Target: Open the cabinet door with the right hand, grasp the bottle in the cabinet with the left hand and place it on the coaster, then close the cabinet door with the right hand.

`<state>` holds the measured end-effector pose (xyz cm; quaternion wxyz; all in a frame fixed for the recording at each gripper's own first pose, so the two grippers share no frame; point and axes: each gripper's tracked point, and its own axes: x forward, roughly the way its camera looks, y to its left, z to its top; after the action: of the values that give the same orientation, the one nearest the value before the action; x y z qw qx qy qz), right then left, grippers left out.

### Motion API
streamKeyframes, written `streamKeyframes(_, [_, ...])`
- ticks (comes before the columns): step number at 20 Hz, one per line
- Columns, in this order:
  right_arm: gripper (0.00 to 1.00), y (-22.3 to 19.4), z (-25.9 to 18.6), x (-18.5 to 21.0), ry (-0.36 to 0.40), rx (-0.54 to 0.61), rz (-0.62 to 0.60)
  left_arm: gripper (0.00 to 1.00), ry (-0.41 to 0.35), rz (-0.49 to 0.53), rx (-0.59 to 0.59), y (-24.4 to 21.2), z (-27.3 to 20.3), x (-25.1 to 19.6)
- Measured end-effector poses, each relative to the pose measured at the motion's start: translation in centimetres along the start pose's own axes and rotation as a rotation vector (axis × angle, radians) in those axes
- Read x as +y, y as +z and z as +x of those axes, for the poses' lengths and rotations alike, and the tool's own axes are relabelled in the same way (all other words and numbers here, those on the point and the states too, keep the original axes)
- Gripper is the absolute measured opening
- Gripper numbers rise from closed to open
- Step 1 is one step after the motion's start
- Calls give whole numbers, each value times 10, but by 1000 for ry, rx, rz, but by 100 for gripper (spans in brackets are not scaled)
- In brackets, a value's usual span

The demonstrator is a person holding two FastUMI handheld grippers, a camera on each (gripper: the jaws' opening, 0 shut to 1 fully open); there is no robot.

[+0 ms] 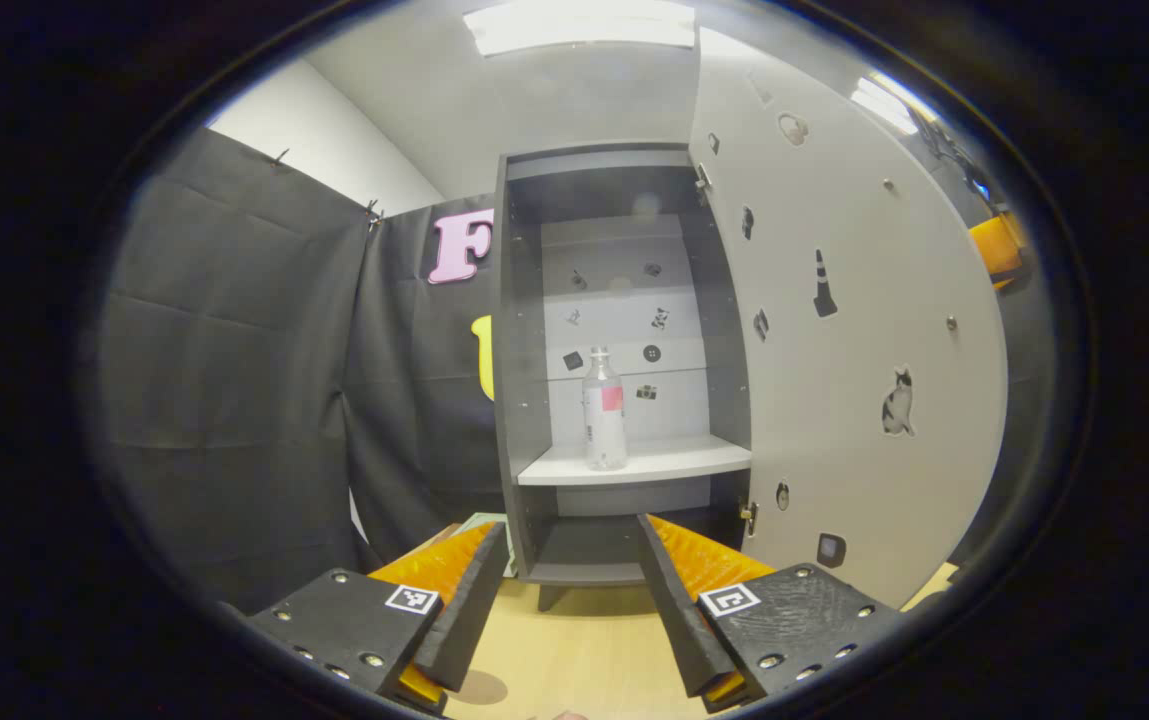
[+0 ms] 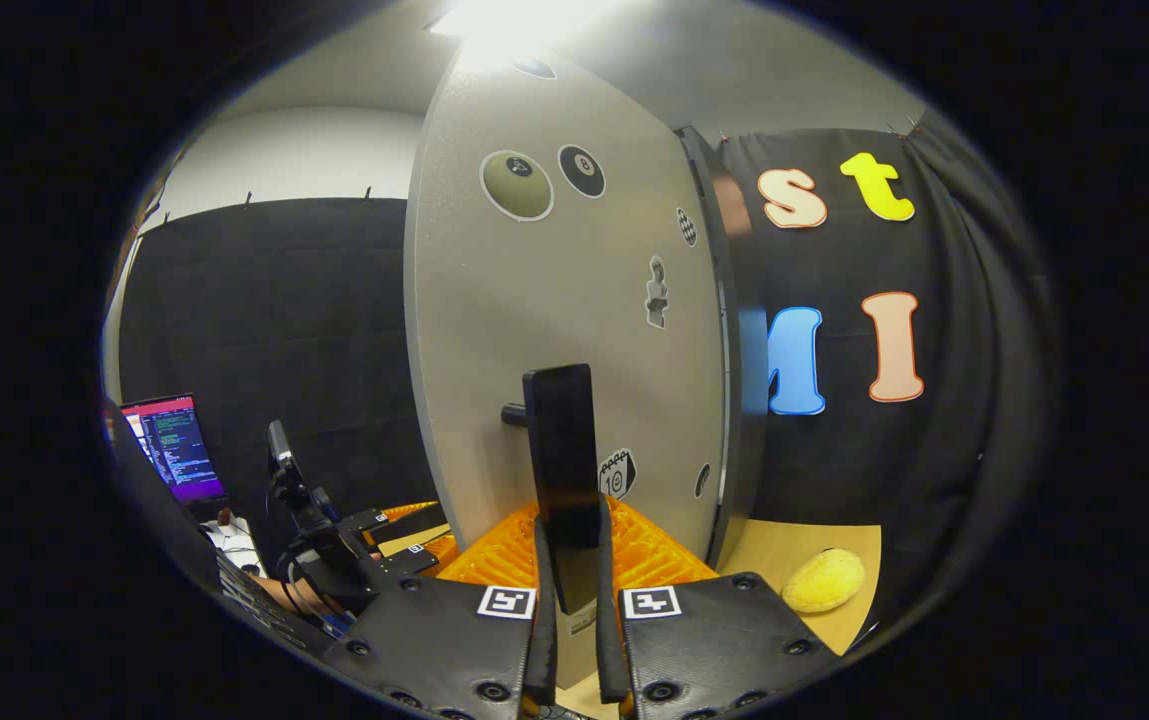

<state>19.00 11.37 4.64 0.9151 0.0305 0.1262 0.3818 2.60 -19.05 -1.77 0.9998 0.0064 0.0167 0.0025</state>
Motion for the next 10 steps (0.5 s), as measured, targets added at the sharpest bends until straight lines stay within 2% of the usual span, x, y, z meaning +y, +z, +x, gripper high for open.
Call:
streamKeyframes(2, [18, 0, -2, -3, -10, -8, 0, 76, 20, 4, -5, 4, 0, -6])
streamKeyframes(3, [14, 0, -3, -3, -10, -17, 5, 76, 30, 9, -9, 6, -2, -8])
streamKeyframes(4, [14, 0, -3, -4, -4, -26, 13, 76, 39, 15, -12, 7, -2, -9])
streamKeyframes(5, [22, -2, -3, -3, 3, -24, 20, 76, 46, 21, -13, 10, -2, -11])
streamKeyframes(6, [23, -12, -6, -1, 27, 11, 19, 76, 52, 26, -14, 12, -2, -11])
streamKeyframes(7, [35, -23, -13, -2, 34, 43, 7, 76, 53, 29, -16, 15, -1, -11])
streamKeyframes(8, [46, -32, -21, -3, 28, 59, -18, 77, 50, 32, -18, 20, -1, -12])
streamKeyframes(10, [55, -44, -36, -10, -12, 73, -76, 77, 44, 49, -27, 27, 7, -11])
